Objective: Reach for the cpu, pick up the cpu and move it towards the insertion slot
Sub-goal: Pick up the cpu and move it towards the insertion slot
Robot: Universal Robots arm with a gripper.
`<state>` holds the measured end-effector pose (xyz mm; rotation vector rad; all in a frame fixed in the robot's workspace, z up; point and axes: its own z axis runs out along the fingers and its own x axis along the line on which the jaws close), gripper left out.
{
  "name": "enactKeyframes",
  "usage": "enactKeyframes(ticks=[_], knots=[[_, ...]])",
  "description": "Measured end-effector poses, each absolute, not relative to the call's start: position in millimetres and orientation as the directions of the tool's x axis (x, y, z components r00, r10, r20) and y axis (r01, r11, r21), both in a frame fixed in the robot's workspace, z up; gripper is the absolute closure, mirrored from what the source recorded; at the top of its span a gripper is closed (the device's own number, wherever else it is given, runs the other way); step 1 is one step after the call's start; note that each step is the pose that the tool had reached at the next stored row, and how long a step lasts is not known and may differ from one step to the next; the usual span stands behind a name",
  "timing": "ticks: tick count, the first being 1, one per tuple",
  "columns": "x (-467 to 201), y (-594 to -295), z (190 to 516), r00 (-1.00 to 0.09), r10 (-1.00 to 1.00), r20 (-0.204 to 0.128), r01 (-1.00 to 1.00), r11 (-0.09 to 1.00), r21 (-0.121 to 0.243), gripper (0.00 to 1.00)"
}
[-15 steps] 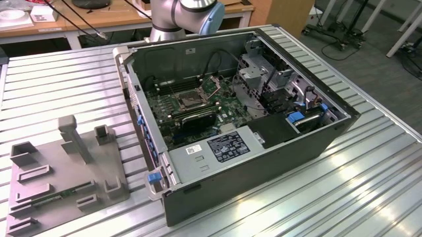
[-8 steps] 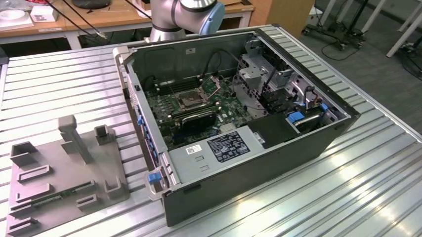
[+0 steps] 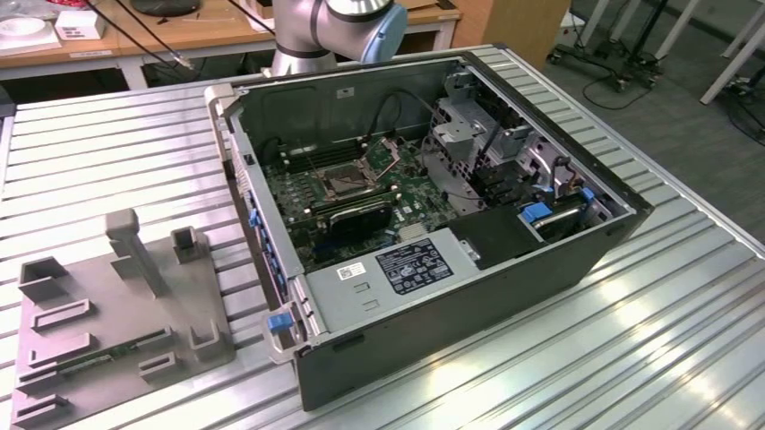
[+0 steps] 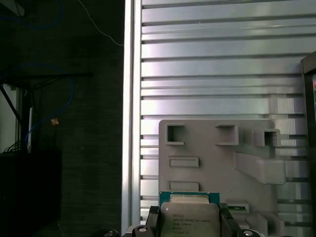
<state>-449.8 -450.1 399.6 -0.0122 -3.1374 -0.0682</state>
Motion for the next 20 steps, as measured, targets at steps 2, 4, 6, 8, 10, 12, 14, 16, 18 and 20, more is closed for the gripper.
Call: enactKeyframes(ticks=[2,4,6,8,10,12,14,16,18,20], knots=[[-449.7,-450.1,401.1,-1.0,0.008,0.004,0.008,0.999,0.043,0.45],[-449.7,-450.1,402.5,-1.0,0.008,0.004,0.008,0.999,0.043,0.45],[-449.7,-450.1,403.6,-1.0,0.008,0.004,0.008,0.999,0.043,0.45],[-449.7,-450.1,404.6,-1.0,0.008,0.004,0.008,0.999,0.043,0.45],[-449.7,-450.1,405.4,-1.0,0.008,0.004,0.008,0.999,0.043,0.45],[-449.7,-450.1,406.3,-1.0,0.008,0.004,0.008,0.999,0.043,0.45],[-449.7,-450.1,407.0,-1.0,0.008,0.004,0.008,0.999,0.043,0.45],[-449.8,-450.1,407.9,-1.0,0.008,0.004,0.008,0.999,0.043,0.45],[-449.8,-450.1,408.7,-1.0,0.008,0.004,0.008,0.999,0.043,0.45],[-449.8,-450.1,409.4,-1.0,0.008,0.004,0.008,0.999,0.043,0.45]])
